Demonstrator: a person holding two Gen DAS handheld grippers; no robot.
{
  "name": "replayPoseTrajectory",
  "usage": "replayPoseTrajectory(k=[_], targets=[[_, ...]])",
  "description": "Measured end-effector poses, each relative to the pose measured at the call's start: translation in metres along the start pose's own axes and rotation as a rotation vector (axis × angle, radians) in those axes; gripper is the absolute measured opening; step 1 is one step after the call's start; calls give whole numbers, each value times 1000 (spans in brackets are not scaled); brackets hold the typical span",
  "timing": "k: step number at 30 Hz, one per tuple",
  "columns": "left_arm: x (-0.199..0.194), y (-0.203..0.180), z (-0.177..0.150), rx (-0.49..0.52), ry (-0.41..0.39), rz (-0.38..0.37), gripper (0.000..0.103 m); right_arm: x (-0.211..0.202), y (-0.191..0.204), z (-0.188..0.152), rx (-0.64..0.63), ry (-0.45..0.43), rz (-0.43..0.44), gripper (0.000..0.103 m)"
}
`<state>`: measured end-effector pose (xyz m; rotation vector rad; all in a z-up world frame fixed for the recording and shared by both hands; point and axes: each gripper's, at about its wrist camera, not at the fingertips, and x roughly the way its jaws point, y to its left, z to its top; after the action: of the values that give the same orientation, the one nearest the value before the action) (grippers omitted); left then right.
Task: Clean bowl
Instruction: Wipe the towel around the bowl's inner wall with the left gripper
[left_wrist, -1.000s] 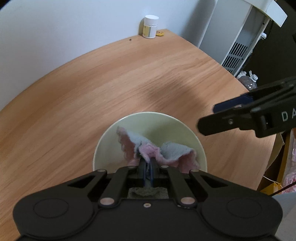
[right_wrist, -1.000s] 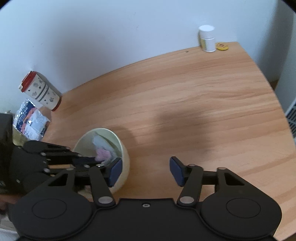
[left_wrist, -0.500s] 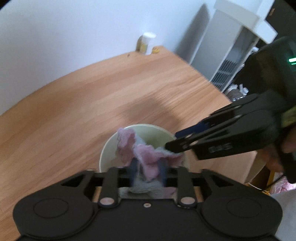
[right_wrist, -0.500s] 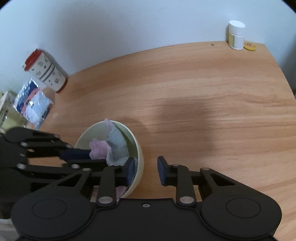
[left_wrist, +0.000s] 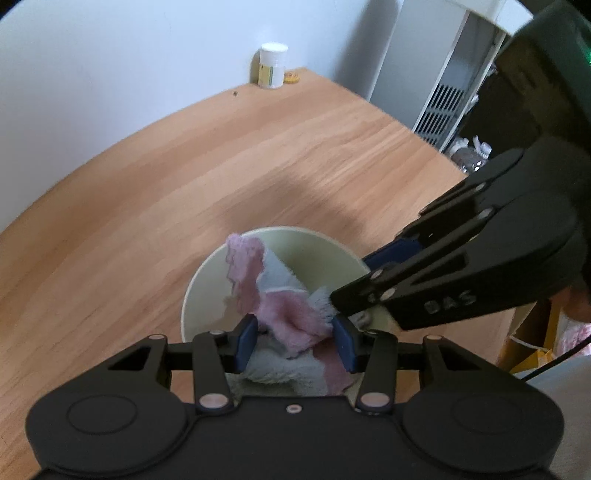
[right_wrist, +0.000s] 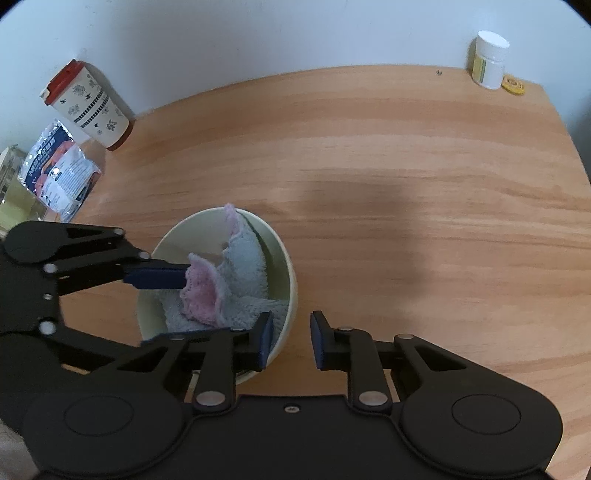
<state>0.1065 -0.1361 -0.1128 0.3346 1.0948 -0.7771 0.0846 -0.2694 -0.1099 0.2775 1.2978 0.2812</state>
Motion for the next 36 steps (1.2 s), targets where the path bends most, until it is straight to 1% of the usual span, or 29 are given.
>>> replayPoseTrajectory(k=[2, 4, 6, 9, 11, 15, 19, 20, 22, 23, 24, 26, 27, 31, 33, 36], targets=[[4, 0, -1, 4, 6, 5, 45, 0, -1, 0, 8, 2, 1, 25], [7, -3, -2, 40, 6, 20, 44, 0, -1, -1, 12, 0, -1, 25], [9, -5, -2, 56, 9, 29, 37, -2, -1, -1, 14, -10, -11, 26], [14, -9, -2, 77, 19, 44, 30, -6, -4, -2, 40, -26, -15, 26], [14, -11, -3, 85, 18, 57, 29, -6, -6, -1, 51, -31, -17, 26], [14, -11, -5, 82, 13, 73, 20, -2, -5, 0, 54, -30, -30, 27], [14, -10, -4, 58, 17, 86, 18, 4, 0, 1, 42, -15, -60, 35], [13, -11, -3, 52, 17, 95, 17, 5, 2, 1, 32, -20, -78, 36], [14, -12, -1, 42, 19, 107, 17, 6, 4, 1, 13, -26, -89, 34], [14, -13, -1, 51, 18, 118, 17, 5, 6, 1, -4, -29, -95, 32], [13, -15, -1, 59, 18, 128, 17, 5, 9, 2, -24, -27, -91, 24], [13, -17, 0, 77, 18, 149, 16, 5, 13, 2, -62, -18, -89, 18], [12, -17, 1, 80, 27, 161, 15, 6, 18, 2, -91, -6, -101, 14], [6, -15, 1, 93, 27, 185, 14, 7, 24, 5, -153, 12, -124, 14], [4, -16, 0, 102, 26, 198, 14, 7, 22, 6, -152, 19, -114, 14], [-4, -19, -3, 125, 29, 237, 14, 6, 21, 7, -169, 30, -99, 14]])
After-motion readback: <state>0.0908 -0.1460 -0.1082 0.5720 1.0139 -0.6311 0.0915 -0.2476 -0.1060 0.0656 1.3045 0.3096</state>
